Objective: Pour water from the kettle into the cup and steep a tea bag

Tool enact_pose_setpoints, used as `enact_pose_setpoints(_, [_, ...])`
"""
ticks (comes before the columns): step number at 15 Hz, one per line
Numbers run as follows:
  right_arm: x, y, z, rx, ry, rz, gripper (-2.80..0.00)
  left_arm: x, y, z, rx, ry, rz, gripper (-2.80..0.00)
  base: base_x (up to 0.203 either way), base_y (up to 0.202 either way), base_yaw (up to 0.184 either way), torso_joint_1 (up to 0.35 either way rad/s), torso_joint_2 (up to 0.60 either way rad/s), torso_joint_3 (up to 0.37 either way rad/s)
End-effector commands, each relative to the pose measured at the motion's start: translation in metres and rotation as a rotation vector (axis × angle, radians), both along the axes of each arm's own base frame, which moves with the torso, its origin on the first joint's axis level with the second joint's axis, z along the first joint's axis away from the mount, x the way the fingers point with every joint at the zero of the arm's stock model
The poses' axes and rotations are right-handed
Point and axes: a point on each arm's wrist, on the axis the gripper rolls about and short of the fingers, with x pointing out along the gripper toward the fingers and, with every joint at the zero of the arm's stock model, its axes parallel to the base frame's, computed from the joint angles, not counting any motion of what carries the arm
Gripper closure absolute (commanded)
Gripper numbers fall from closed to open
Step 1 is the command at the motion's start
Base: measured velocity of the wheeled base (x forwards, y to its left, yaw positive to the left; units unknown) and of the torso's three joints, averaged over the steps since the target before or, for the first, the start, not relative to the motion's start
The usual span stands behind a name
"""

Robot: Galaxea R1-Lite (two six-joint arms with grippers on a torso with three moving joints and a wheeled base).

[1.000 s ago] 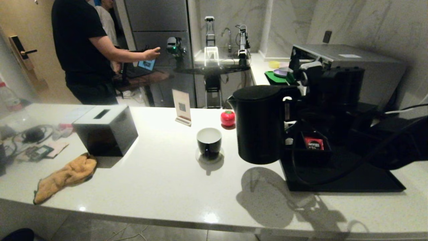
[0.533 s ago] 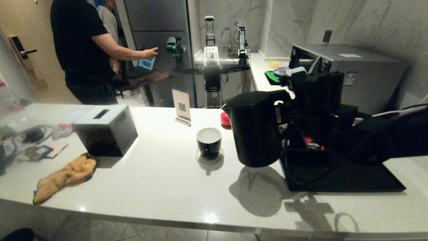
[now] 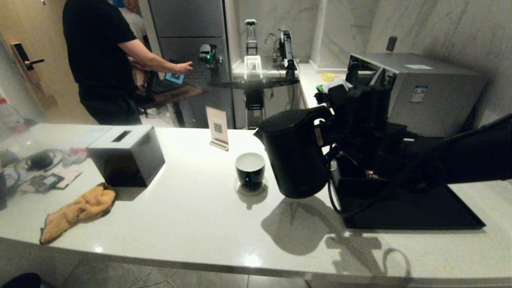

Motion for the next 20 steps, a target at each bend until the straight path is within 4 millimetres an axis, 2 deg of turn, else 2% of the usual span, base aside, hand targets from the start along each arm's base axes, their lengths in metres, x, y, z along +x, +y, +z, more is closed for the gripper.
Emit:
enact_pose_setpoints(1, [0.002, 0.003, -0.003, -0.014, 0.000, 0.001, 0.00, 0.000, 0.000, 0.000, -0.001, 0.000, 0.000, 0.00, 0.000, 0.000, 0.000, 0.000, 0.00, 0.000])
enact_pose_setpoints(10, [0.006, 0.005, -0.004, -0.066, -0.005, 0.005, 0.00, 0.000, 0.000, 0.000, -0.001, 0.000, 0.000, 0.00, 0.000, 0.000, 0.000, 0.000, 0.00, 0.000])
enact_pose_setpoints(15, [0.015, 0.009, 0.003, -0.087, -0.035, 0.000, 0.00, 0.000, 0.000, 0.000, -0.001, 0.000, 0.000, 0.00, 0.000, 0.000, 0.000, 0.000, 0.00, 0.000])
enact_pose_setpoints(20, [0.018, 0.009, -0.002, -0.122, -0.020, -0.008, 0.00, 0.000, 0.000, 0.000, -0.001, 0.000, 0.000, 0.00, 0.000, 0.000, 0.000, 0.000, 0.00, 0.000])
